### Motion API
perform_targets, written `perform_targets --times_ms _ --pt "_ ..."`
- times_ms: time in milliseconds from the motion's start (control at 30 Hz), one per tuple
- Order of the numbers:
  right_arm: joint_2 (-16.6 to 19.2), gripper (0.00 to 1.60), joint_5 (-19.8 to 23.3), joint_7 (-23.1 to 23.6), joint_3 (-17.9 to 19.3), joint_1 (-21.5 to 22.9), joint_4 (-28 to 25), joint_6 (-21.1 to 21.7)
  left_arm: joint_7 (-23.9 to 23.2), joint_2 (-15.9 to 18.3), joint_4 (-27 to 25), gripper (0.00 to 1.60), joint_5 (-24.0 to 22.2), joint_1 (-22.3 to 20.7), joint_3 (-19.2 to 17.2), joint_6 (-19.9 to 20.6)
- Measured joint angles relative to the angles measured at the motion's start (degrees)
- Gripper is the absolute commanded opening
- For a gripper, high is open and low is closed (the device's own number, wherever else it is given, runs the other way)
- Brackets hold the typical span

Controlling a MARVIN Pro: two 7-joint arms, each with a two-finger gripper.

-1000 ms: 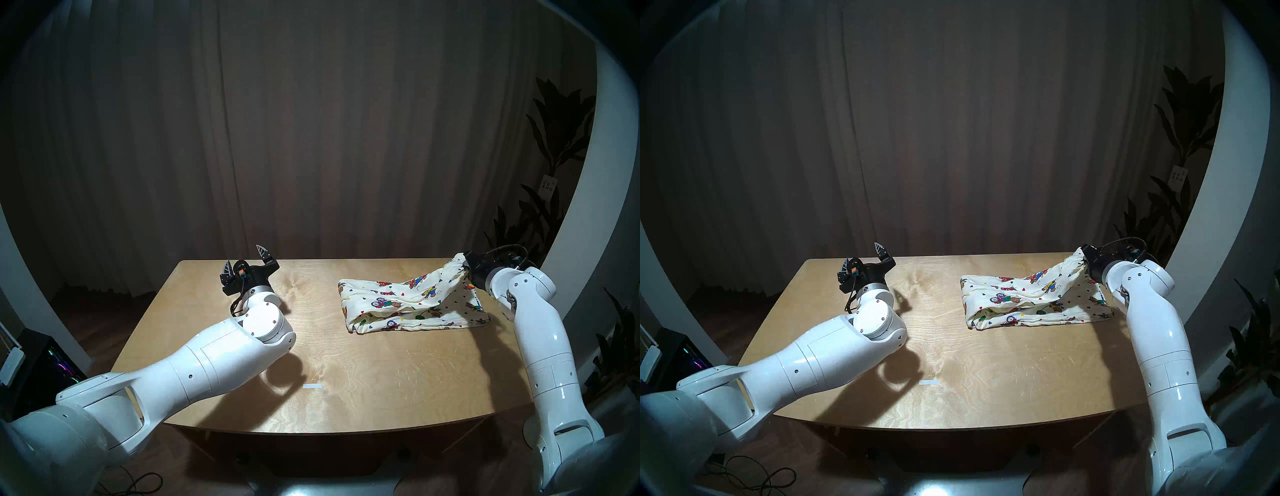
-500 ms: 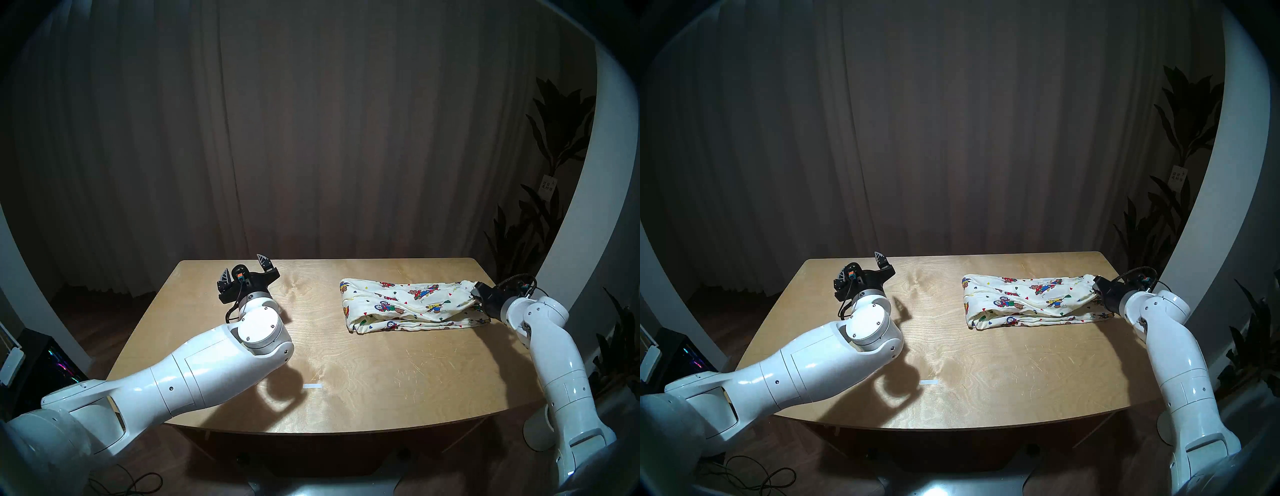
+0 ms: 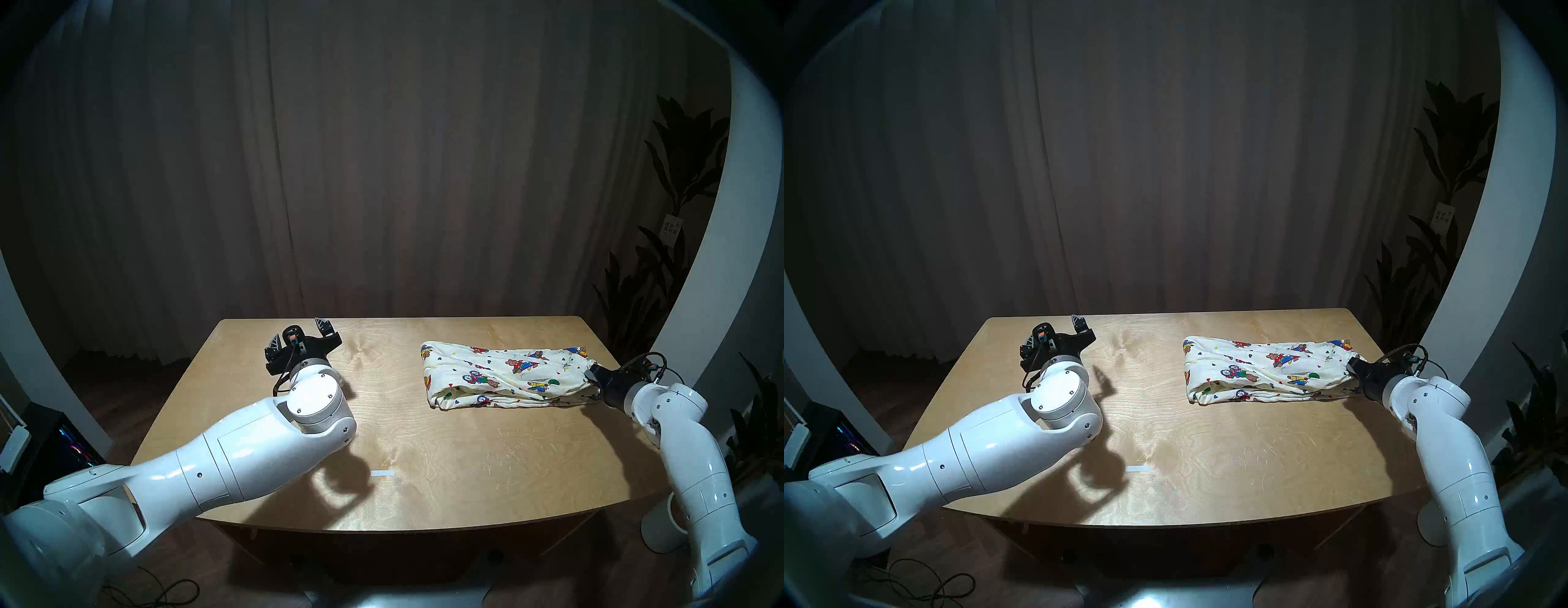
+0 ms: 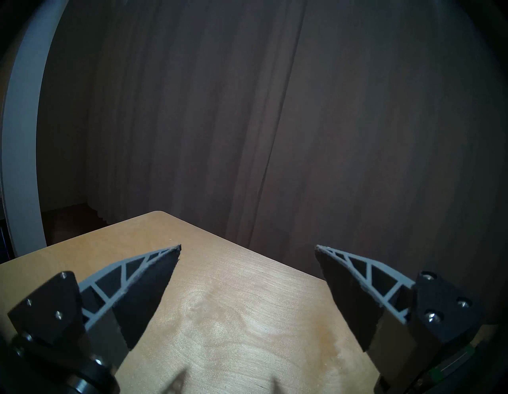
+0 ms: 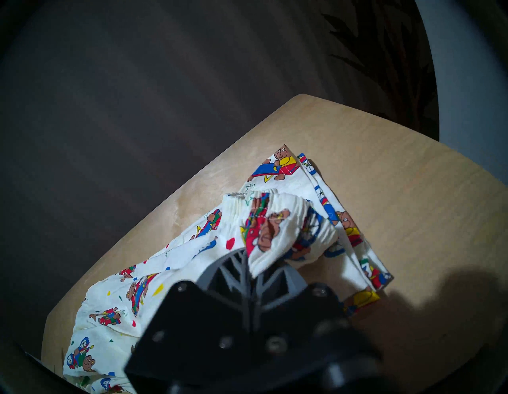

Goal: Fold the pants in half lengthwise, then in half again, and set them down flat

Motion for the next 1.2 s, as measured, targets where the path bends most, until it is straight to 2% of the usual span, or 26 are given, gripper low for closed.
perform_targets --times_ms 233,467,800,967,1067,1200 --pt "0.6 1.6 -0.5 -1.5 0.7 -1.0 -0.9 1.1 -0.8 0.0 0.1 1.6 0.0 0.0 -0.1 0.1" --pt "0.6 1.6 1.6 -3.6 2.8 -2.4 -3.9 4.0 -1.2 0.4 0.1 1.6 -0.2 0.0 -0.4 -0.3" --pt "2.9 1.6 2.7 -7.9 8.8 -6.8 -10.7 8.8 -1.6 1.6 -0.3 1.6 -0.8 0.1 -1.5 -1.5" --pt "3.2 1.6 3.9 -6.7 12.6 -8.6 -14.7 9.3 -2.8 3.3 -1.4 1.6 1.1 0.2 -1.3 -3.0" --pt "3.3 1.6 3.9 -5.6 12.7 -8.0 -16.7 8.5 -3.5 4.5 -1.7 1.6 3.4 0.2 -0.1 -3.3" --pt "3.8 1.6 3.8 -4.0 11.0 -5.8 -19.9 7.2 -5.2 6.3 -2.4 1.6 6.0 0.5 1.6 -4.1"
